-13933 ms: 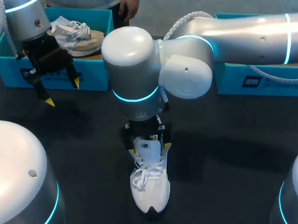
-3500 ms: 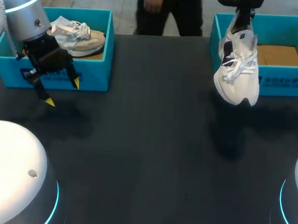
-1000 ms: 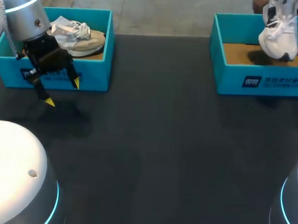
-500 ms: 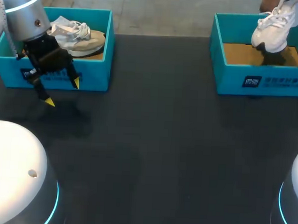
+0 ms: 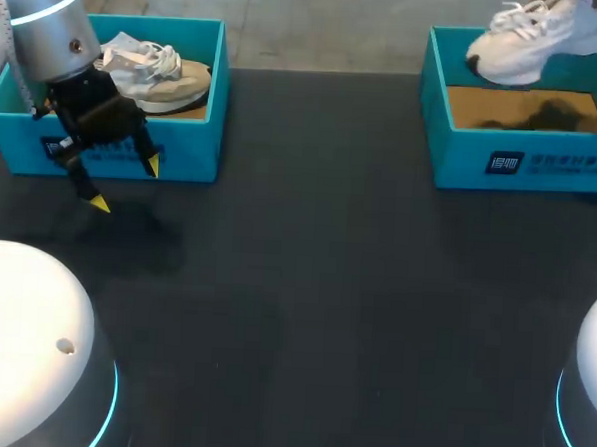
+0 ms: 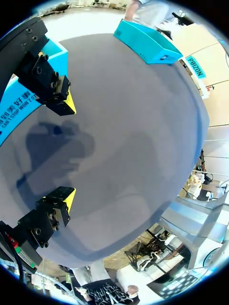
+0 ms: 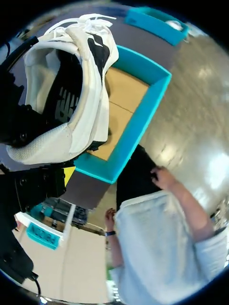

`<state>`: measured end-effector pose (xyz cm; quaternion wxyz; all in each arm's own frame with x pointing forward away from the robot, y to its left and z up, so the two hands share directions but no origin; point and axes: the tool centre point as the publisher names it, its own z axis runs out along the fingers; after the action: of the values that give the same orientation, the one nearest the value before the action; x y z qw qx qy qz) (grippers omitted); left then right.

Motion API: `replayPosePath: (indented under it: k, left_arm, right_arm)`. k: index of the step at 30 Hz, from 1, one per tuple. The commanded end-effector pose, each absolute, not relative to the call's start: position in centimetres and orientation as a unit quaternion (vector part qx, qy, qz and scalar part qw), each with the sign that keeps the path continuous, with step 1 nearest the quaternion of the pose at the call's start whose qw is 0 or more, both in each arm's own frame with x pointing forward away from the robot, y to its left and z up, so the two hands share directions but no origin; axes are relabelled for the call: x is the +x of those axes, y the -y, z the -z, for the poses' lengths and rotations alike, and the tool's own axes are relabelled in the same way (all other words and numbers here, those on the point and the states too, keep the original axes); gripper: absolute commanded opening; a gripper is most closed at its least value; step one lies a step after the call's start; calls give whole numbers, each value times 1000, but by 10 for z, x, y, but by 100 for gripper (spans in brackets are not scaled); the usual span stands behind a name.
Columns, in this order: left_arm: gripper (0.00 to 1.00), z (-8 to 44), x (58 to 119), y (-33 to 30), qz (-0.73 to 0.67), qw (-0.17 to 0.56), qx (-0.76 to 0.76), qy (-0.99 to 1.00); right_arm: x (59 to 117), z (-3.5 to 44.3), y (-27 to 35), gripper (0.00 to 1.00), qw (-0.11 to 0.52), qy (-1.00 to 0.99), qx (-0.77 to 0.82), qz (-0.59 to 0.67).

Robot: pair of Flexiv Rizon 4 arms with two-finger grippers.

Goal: Take the shoe out of the shoebox, open the shoe tongue, remove and reinsert the insole, then place the shoe into the shoebox

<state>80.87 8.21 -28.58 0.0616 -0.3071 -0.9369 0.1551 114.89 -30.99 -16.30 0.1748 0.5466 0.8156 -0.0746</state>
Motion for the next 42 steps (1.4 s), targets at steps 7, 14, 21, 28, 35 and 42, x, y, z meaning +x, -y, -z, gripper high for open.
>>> replayPosePath:
  k: [7,14,21,28,35,42]
  left_arm:
    - [100,286,807,-83,-154,60,-307,937]
    - [100,286,807,-83,-154,60,-307,937]
    - [100,286,807,-83,-154,60,-307,937]
    - [100,286,807,-83,-154,60,-307,937]
    - [100,286,807,-83,-154,60,-307,937]
    - [100,286,807,-83,-154,60,-307,937]
  right_arm:
    - [1135,172,305,0,168,-576,796,85]
    - [1120,178,307,0,178,-564,802,84]
    - [1098,187,309,0,165,-572,799,88]
    - [1077,202,312,0,155,-595,784,86]
    - [1059,214,313,0,159,-601,778,91]
    - [1056,217,315,0,152,-605,775,100]
